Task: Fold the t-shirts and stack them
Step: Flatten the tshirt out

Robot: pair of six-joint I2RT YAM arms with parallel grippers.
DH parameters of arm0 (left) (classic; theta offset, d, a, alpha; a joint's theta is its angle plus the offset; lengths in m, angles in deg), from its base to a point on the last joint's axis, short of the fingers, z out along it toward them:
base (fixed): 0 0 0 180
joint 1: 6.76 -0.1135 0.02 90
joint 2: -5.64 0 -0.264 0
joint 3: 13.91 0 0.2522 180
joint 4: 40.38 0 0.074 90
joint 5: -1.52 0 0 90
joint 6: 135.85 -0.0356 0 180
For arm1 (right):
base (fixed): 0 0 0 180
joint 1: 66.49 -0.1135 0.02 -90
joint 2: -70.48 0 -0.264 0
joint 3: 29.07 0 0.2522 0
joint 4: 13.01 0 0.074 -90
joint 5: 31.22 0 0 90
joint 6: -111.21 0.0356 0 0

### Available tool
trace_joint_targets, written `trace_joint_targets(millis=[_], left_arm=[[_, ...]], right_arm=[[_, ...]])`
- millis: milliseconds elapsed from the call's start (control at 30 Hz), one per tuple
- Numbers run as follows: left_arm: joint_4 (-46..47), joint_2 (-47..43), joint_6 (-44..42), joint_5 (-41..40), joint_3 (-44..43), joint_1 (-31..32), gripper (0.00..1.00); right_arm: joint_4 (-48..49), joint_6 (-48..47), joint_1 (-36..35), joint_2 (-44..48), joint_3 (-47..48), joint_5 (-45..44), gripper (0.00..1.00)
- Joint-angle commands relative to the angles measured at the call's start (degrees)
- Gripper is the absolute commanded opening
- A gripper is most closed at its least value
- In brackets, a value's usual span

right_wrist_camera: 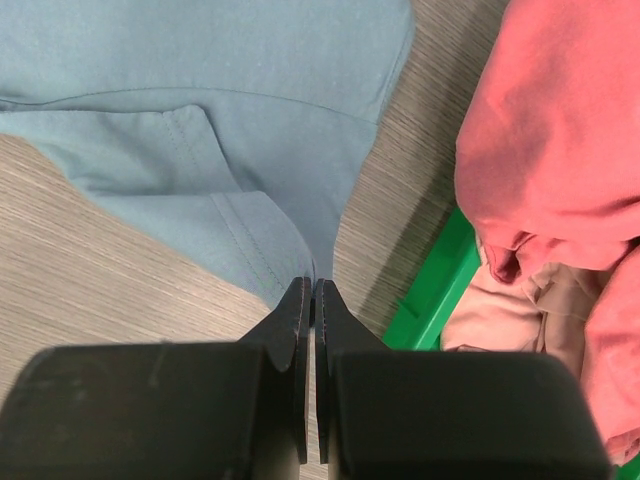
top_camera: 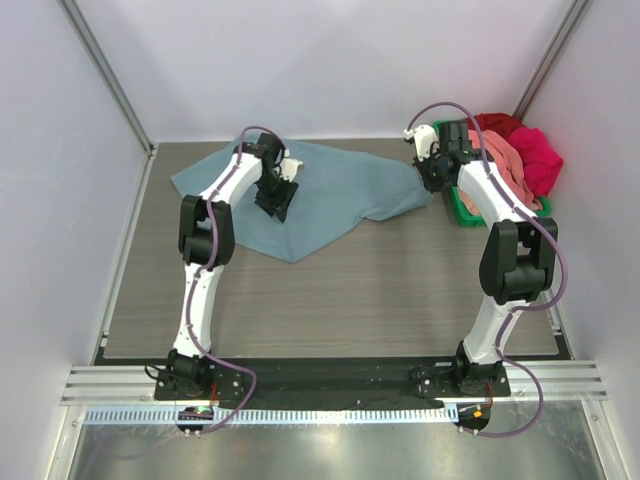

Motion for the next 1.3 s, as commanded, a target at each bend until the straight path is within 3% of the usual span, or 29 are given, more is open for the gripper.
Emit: trace_joint_targets(millis=[0,667,967,1067,1100,1267], left_arm=[[1.5,0.2,0.4,-1.3,-2.2,0.5,0.46],[1.4,1.9,0.0,-3.0,-2.5,3.0,0.43],[1.3,1.0,-0.6,-4.8,-1.7,3.0,0.22],[1.1,0.5,-0.8,-4.8,-0.9,3.0,0.12],[1.0,0.4,-0.8,-4.9,-0.7,3.0,0.02],[-0.1,-2.6,-1.1,-6.2,-0.6,2.5,0.00]], right_arm=[[1.2,-0.1,-0.2,0.1,1.9,-0.5,0.01],[1.5,-0.2,-0.2,-0.8,1.8,-0.6,0.01],[1.5,0.1,-0.3,-1.3,2.0,-0.4,0.01],[1.7,0.1,-0.3,-1.4,2.1,-0.5,0.01],[1.7,0.1,-0.3,-1.4,2.1,-0.4,0.01],[2.1,0.3,-0.2,-1.1,2.9,-2.0,0.01]])
